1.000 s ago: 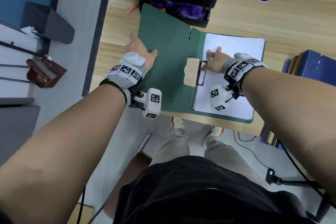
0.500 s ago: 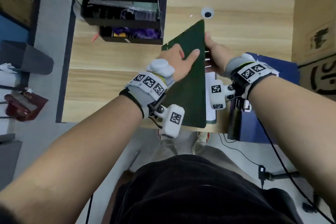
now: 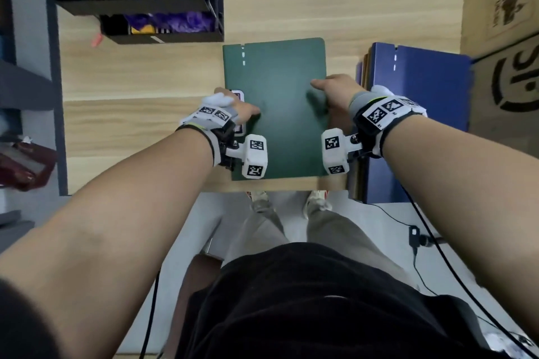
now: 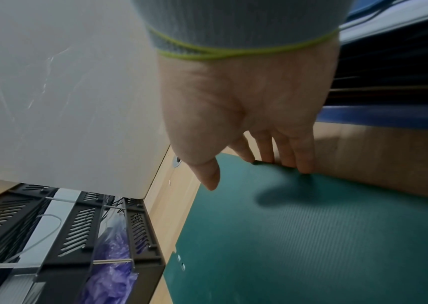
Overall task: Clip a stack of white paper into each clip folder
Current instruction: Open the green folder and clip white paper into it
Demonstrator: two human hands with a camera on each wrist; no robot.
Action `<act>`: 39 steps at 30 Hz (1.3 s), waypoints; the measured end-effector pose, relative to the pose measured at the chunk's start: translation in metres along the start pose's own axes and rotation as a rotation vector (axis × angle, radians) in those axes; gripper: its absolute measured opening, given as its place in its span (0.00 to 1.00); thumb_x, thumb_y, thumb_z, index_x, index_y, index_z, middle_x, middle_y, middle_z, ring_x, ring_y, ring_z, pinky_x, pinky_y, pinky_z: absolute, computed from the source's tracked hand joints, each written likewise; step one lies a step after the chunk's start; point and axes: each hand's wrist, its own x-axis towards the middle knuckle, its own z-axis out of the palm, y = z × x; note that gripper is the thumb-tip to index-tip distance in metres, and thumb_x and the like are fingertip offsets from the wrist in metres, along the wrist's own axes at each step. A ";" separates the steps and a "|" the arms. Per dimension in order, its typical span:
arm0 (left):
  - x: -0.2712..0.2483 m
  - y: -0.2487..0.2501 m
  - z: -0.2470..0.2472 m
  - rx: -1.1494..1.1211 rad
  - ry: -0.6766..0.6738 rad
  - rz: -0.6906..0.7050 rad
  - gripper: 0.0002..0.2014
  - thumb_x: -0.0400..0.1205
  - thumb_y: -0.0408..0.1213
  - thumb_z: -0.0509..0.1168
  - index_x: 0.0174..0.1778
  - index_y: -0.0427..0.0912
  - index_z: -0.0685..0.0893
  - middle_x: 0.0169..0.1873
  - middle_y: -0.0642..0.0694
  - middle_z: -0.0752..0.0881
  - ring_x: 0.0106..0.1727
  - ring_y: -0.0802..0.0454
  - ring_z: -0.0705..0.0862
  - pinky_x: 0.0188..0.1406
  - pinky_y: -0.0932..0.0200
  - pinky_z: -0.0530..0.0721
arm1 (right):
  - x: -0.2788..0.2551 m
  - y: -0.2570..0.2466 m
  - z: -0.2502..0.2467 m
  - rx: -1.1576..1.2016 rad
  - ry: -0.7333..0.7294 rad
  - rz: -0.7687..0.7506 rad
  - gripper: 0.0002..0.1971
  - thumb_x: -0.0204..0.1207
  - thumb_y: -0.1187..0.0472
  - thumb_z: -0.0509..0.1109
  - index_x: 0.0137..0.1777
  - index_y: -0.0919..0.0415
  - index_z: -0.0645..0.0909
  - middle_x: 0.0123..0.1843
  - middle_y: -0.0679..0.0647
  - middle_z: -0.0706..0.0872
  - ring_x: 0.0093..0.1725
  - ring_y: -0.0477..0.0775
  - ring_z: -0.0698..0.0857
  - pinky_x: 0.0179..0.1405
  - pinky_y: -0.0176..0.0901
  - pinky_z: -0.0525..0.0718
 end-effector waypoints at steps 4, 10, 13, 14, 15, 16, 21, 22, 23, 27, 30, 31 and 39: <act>0.005 -0.005 -0.003 -0.101 -0.128 -0.067 0.31 0.67 0.66 0.73 0.47 0.39 0.82 0.48 0.42 0.88 0.46 0.45 0.86 0.54 0.51 0.85 | 0.001 -0.002 0.002 0.028 0.016 -0.014 0.31 0.80 0.50 0.71 0.78 0.67 0.71 0.75 0.61 0.78 0.73 0.63 0.77 0.74 0.50 0.73; -0.005 0.001 -0.016 -0.199 -0.025 -0.047 0.46 0.58 0.86 0.58 0.46 0.43 0.86 0.38 0.48 0.91 0.44 0.46 0.89 0.62 0.48 0.81 | -0.002 -0.001 0.002 0.117 0.002 -0.070 0.22 0.82 0.57 0.71 0.73 0.64 0.75 0.63 0.49 0.81 0.57 0.50 0.79 0.56 0.34 0.74; -0.010 0.009 -0.033 -0.240 0.058 -0.024 0.48 0.52 0.88 0.57 0.45 0.47 0.85 0.39 0.48 0.91 0.45 0.43 0.89 0.61 0.46 0.82 | -0.008 -0.005 -0.007 0.144 0.076 -0.103 0.27 0.78 0.55 0.75 0.74 0.62 0.72 0.64 0.53 0.82 0.60 0.53 0.82 0.58 0.41 0.79; -0.017 0.013 -0.041 -0.246 0.090 -0.019 0.52 0.48 0.89 0.57 0.48 0.47 0.86 0.41 0.47 0.91 0.45 0.42 0.89 0.60 0.45 0.83 | -0.011 -0.006 -0.013 0.166 0.120 -0.119 0.29 0.77 0.55 0.76 0.75 0.60 0.71 0.63 0.54 0.81 0.61 0.54 0.83 0.60 0.43 0.80; -0.021 0.019 -0.046 -0.250 0.102 -0.005 0.53 0.48 0.89 0.56 0.49 0.46 0.87 0.41 0.47 0.91 0.45 0.41 0.89 0.59 0.46 0.83 | -0.016 -0.008 -0.022 0.199 0.158 -0.136 0.30 0.76 0.55 0.76 0.75 0.58 0.70 0.63 0.54 0.82 0.60 0.54 0.84 0.60 0.44 0.82; -0.025 0.025 -0.051 -0.249 0.093 0.026 0.49 0.50 0.89 0.56 0.42 0.46 0.88 0.37 0.47 0.91 0.43 0.42 0.89 0.58 0.48 0.83 | -0.020 -0.011 -0.030 0.232 0.183 -0.157 0.30 0.75 0.55 0.76 0.74 0.56 0.69 0.62 0.54 0.83 0.58 0.54 0.85 0.58 0.45 0.84; -0.040 0.077 -0.051 -0.309 0.085 0.156 0.58 0.53 0.86 0.58 0.62 0.38 0.85 0.34 0.49 0.91 0.43 0.45 0.90 0.58 0.49 0.85 | -0.037 -0.015 -0.080 0.191 0.306 -0.216 0.35 0.73 0.55 0.77 0.75 0.54 0.62 0.54 0.48 0.82 0.55 0.56 0.86 0.61 0.50 0.84; -0.049 0.089 -0.046 -0.329 0.056 0.184 0.58 0.56 0.84 0.61 0.66 0.36 0.83 0.39 0.47 0.91 0.45 0.44 0.90 0.58 0.47 0.85 | -0.040 -0.009 -0.094 0.183 0.338 -0.198 0.37 0.73 0.54 0.77 0.77 0.55 0.61 0.57 0.50 0.81 0.57 0.56 0.84 0.64 0.50 0.82; -0.061 0.102 -0.039 -0.345 0.029 0.220 0.55 0.62 0.81 0.63 0.68 0.35 0.81 0.45 0.45 0.91 0.47 0.42 0.89 0.58 0.47 0.85 | -0.045 -0.001 -0.108 0.187 0.370 -0.169 0.38 0.73 0.54 0.78 0.78 0.56 0.61 0.59 0.51 0.79 0.58 0.55 0.82 0.66 0.49 0.80; -0.087 0.140 0.001 -0.328 -0.065 0.317 0.44 0.72 0.71 0.67 0.70 0.35 0.77 0.59 0.44 0.85 0.57 0.40 0.86 0.64 0.44 0.82 | -0.053 0.045 -0.143 0.209 0.429 -0.009 0.26 0.73 0.54 0.77 0.68 0.62 0.78 0.59 0.52 0.85 0.59 0.55 0.85 0.62 0.43 0.81; -0.095 0.157 0.036 -0.293 -0.156 0.342 0.36 0.74 0.66 0.69 0.63 0.36 0.81 0.53 0.42 0.87 0.53 0.40 0.87 0.62 0.44 0.83 | -0.054 0.079 -0.152 0.168 0.500 0.110 0.27 0.74 0.50 0.73 0.70 0.63 0.79 0.60 0.55 0.84 0.63 0.59 0.84 0.57 0.43 0.77; -0.096 0.162 0.050 -0.263 -0.182 0.345 0.34 0.76 0.64 0.68 0.64 0.35 0.80 0.54 0.41 0.87 0.53 0.40 0.87 0.62 0.44 0.83 | -0.054 0.091 -0.155 0.143 0.516 0.148 0.28 0.76 0.49 0.72 0.71 0.65 0.77 0.64 0.58 0.83 0.64 0.62 0.83 0.57 0.44 0.76; -0.112 0.173 0.101 0.148 -0.246 0.340 0.29 0.88 0.55 0.53 0.73 0.33 0.73 0.72 0.37 0.78 0.71 0.38 0.78 0.74 0.46 0.72 | -0.044 0.131 -0.144 -0.148 0.405 0.301 0.27 0.81 0.48 0.66 0.73 0.67 0.76 0.74 0.63 0.77 0.72 0.66 0.76 0.61 0.47 0.75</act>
